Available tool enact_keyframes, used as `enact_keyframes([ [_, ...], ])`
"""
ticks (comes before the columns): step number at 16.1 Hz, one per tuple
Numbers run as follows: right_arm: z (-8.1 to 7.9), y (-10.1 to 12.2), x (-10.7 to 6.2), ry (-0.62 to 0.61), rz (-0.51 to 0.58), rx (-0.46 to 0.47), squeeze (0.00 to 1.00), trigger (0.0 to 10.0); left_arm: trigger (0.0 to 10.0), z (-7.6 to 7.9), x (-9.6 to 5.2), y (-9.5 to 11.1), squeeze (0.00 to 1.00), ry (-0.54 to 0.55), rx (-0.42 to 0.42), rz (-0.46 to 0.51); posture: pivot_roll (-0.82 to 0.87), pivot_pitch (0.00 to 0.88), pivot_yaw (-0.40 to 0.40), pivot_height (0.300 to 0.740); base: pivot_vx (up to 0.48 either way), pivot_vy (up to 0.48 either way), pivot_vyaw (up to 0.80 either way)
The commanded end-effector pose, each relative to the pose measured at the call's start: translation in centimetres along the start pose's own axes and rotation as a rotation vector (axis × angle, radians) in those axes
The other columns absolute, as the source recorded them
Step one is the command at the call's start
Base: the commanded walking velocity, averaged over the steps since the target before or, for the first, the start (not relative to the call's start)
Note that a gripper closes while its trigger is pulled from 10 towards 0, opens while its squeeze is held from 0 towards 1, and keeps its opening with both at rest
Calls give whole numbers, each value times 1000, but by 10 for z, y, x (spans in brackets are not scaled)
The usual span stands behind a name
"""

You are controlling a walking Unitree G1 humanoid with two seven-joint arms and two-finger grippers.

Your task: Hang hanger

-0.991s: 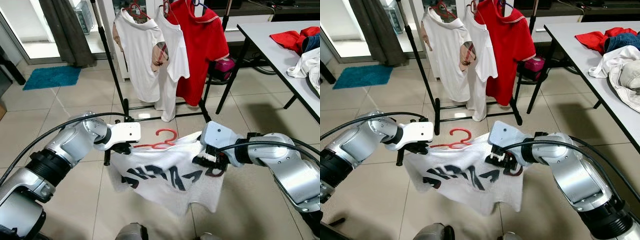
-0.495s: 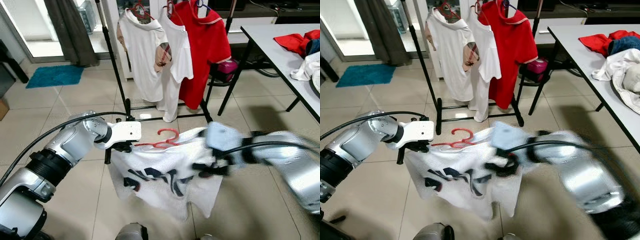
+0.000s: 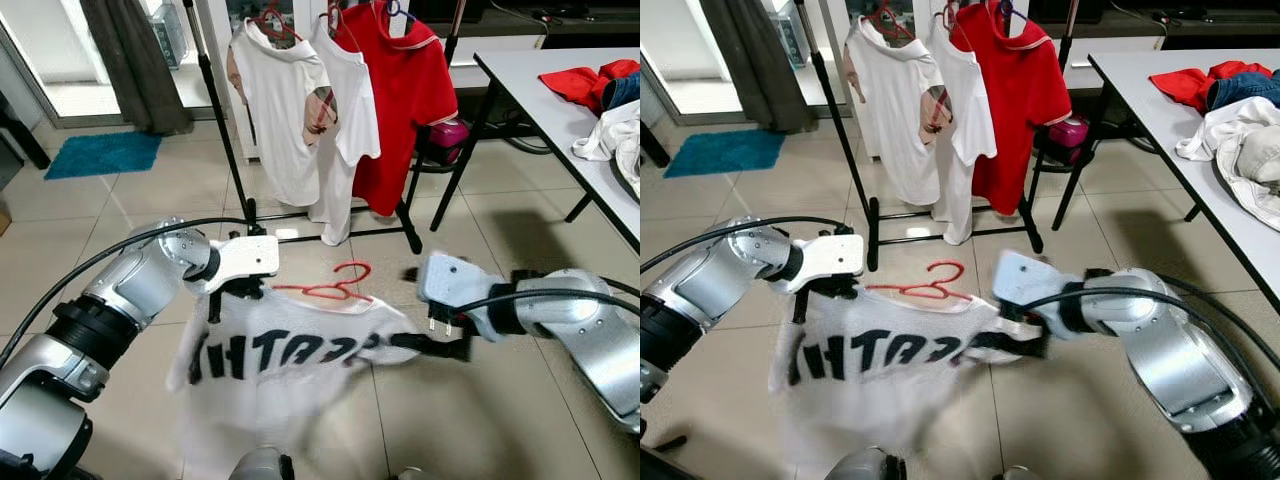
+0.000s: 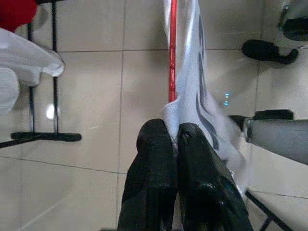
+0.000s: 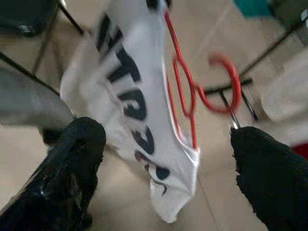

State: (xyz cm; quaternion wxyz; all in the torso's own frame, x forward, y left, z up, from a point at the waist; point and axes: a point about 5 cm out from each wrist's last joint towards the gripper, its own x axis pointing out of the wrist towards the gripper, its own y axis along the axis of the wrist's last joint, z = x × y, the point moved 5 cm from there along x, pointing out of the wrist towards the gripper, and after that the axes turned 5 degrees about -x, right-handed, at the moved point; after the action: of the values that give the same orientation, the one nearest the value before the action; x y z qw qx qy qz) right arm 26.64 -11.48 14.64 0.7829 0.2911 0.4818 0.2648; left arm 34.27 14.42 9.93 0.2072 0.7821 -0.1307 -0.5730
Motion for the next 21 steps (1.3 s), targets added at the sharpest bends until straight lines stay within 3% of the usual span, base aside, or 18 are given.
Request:
enact_keyframes([
  [1,7,7,-9,-27,39,3,0,10000,0,-11,-9,5,0,52,25,31,-57,42,44,740,0,0,0],
  [4,30,11,-30,-141,130,103,0,10000,0,0,-13,13,0,8,136,182,-63,39,45,740,0,0,0],
  [6,36,1,-41,-181,114,132,0,10000,0,4,-19,19,0,2,96,319,-63,37,41,740,0,0,0],
  [9,42,-5,-48,-217,110,162,0,10000,0,6,-26,16,0,12,82,375,-61,36,35,740,0,0,0],
  [12,34,-13,-55,-138,118,214,0,10000,0,10,-36,19,0,9,41,482,-57,37,29,740,0,0,0],
  [14,31,-9,-42,-101,158,206,0,10000,0,20,-46,32,0,-34,28,587,-59,39,23,740,0,0,0],
  [15,31,-8,-40,-98,162,206,0,10000,0,20,-47,33,0,-38,32,592,-59,39,23,740,0,0,0],
  [19,20,12,-3,16,253,225,0,10000,0,27,-52,50,0,-80,69,640,-44,33,18,740,0,0,0],
  [20,14,18,6,61,287,244,0,6784,0,29,-53,53,0,-91,71,644,-39,33,18,740,0,0,0],
  [21,12,19,7,74,292,245,0,1020,0,29,-54,54,0,-92,71,645,-38,33,18,740,0,0,0],
])
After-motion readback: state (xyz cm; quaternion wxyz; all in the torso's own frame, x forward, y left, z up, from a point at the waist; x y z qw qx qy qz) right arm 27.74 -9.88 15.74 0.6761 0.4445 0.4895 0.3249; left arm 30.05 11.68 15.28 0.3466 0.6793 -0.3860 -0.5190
